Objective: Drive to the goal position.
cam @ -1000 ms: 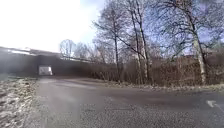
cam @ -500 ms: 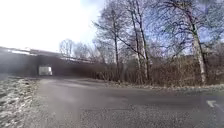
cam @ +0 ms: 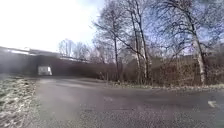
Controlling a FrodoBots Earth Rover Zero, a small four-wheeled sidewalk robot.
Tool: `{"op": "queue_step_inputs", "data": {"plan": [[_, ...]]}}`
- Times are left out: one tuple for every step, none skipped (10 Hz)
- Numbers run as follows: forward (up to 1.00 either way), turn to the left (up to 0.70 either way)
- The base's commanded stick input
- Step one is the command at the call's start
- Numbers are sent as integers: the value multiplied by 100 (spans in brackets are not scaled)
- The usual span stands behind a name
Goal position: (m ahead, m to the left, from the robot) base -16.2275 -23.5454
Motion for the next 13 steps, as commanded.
{"op": "queue_step_inputs", "data": {"plan": [[0, -51], [0, -51], [0, -52], [0, -53], [0, -53], [0, -54], [0, -54], [0, -54], [0, -54], [0, -54], [0, -54], [0, -54], [0, -54]]}}
